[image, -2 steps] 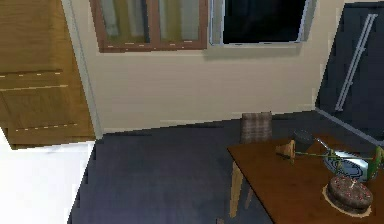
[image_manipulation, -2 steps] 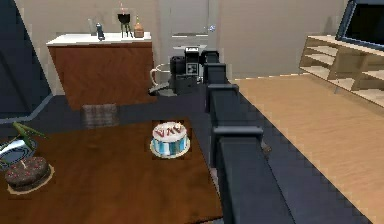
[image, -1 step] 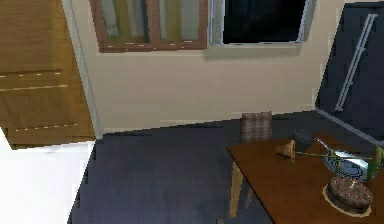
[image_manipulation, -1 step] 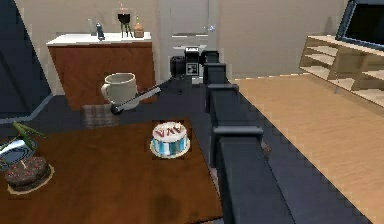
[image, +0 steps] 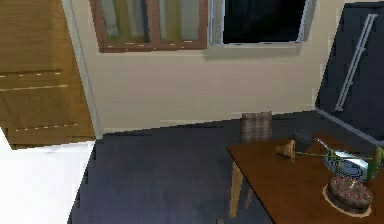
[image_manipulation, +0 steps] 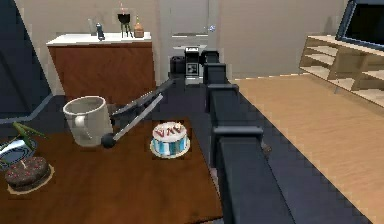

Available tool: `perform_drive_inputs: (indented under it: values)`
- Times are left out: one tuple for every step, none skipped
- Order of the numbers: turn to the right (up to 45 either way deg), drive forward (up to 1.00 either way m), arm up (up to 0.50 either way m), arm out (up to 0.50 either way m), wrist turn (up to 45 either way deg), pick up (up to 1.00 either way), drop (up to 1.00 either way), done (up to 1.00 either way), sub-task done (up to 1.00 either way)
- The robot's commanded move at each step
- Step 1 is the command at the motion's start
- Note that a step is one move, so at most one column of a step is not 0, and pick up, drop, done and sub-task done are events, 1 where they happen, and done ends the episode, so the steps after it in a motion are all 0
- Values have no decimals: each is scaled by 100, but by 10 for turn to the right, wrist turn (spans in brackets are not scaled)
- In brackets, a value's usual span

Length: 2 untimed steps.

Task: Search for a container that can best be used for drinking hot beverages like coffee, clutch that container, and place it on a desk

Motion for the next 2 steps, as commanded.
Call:
perform_drive_inputs:
  values:
    - [0, 0, 0, 0, -180, 0, 0, 0, 0]
    - [0, 0, 0, -40, 0, 0, 0, 0, 0]
